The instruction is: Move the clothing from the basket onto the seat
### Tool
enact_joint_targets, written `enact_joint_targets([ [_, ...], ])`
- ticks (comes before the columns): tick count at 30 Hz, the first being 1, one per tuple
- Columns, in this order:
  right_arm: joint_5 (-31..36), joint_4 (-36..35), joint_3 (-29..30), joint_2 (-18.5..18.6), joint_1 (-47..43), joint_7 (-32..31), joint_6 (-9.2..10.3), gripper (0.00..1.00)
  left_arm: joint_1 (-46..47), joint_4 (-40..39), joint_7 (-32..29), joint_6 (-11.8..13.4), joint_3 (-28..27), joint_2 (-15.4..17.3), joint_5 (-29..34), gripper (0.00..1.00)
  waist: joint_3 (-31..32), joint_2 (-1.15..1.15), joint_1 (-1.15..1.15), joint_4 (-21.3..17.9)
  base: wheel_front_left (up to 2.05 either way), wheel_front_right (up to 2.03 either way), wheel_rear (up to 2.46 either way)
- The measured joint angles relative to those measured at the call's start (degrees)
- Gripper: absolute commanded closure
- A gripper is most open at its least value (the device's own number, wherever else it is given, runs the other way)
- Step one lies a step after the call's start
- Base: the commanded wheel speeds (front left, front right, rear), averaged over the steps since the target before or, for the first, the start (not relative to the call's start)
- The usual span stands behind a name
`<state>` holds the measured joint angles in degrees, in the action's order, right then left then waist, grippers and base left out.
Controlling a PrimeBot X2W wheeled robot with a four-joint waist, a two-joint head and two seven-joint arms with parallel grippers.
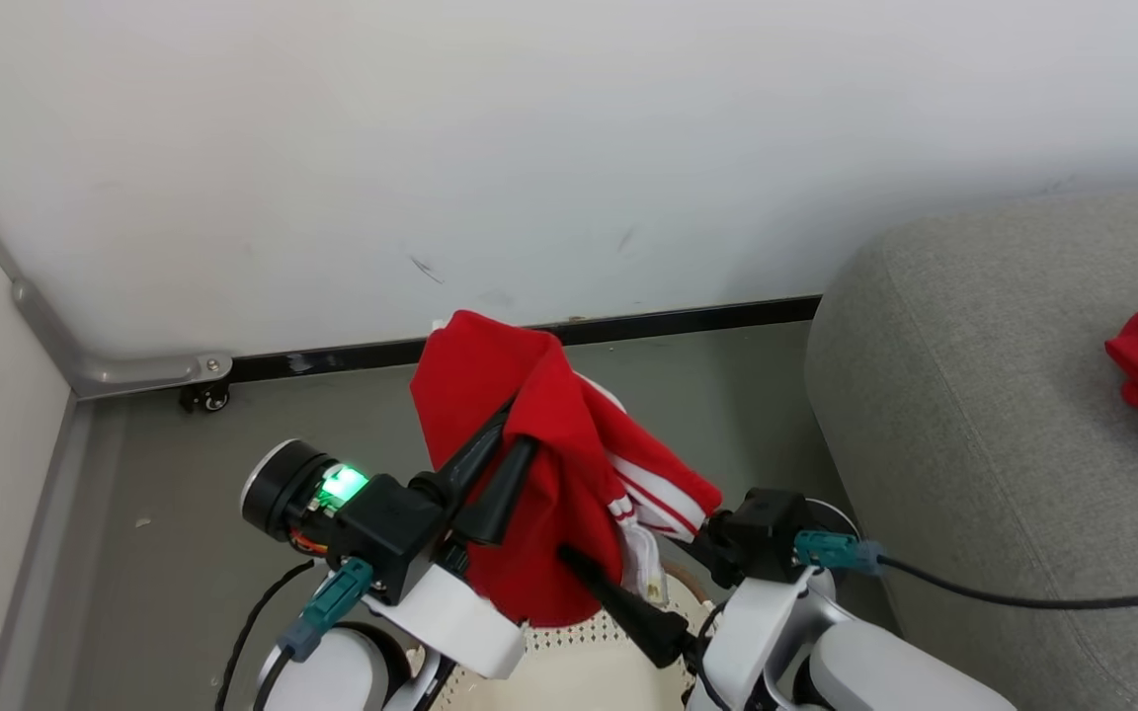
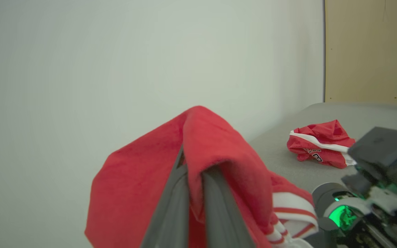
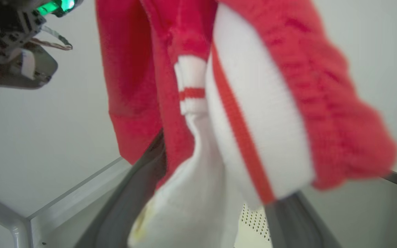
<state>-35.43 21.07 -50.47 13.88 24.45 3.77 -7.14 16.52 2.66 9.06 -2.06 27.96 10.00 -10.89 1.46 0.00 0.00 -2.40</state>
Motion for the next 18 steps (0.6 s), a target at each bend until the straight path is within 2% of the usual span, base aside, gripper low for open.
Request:
enact_joint_targets([
  [5,-0.8,2.4,-2.5,-1.0,2.6,0.1,0.0,0.0,0.6,0.0,-0.5,-0.5,0.8,-0.8,0.0,1.0,-0.1,0.0,0.0,0.7,0.0,0.0,0.0],
  [6,-0.8,2.9,-3.0,-1.1,3.1,0.2,0.0,0.09,0.7,0.0,-0.5,-0.5,0.9,-0.9,0.0,1.0,-0.2,0.0,0.0,0.8,0.0,0.0,0.0],
  [8,-0.7,3.5,-3.9,-1.4,4.2,0.8,0.0,0.61,1.0,0.0,-0.6,-0.5,0.9,-1.0,0.0,1.0,-0.3,0.0,0.0,1.1,0.0,0.0,0.0],
  [9,-0.6,3.8,-4.4,-1.4,4.7,1.1,0.0,0.75,1.1,0.0,-0.9,-0.5,0.9,-1.0,0.0,1.0,-0.3,0.0,0.0,1.2,0.0,0.0,0.0],
  [10,-0.2,4.2,-4.9,-1.3,5.2,1.5,0.0,0.94,1.2,0.0,-1.0,-0.5,0.9,-1.0,0.0,1.0,-0.3,0.0,0.0,1.3,0.0,0.0,0.0],
  [11,-0.1,4.5,-5.2,-1.3,5.6,2.0,0.0,1.0,1.2,0.0,-1.0,-0.5,0.9,-1.1,0.0,1.0,-0.4,0.0,0.0,1.3,0.0,0.0,0.0],
  [18,-0.5,5.6,-7.4,-0.8,6.3,5.2,0.0,1.0,1.2,1.8,-1.5,-0.3,-0.7,-0.9,-1.1,1.0,-0.7,0.0,0.0,0.9,0.0,0.0,0.0],
])
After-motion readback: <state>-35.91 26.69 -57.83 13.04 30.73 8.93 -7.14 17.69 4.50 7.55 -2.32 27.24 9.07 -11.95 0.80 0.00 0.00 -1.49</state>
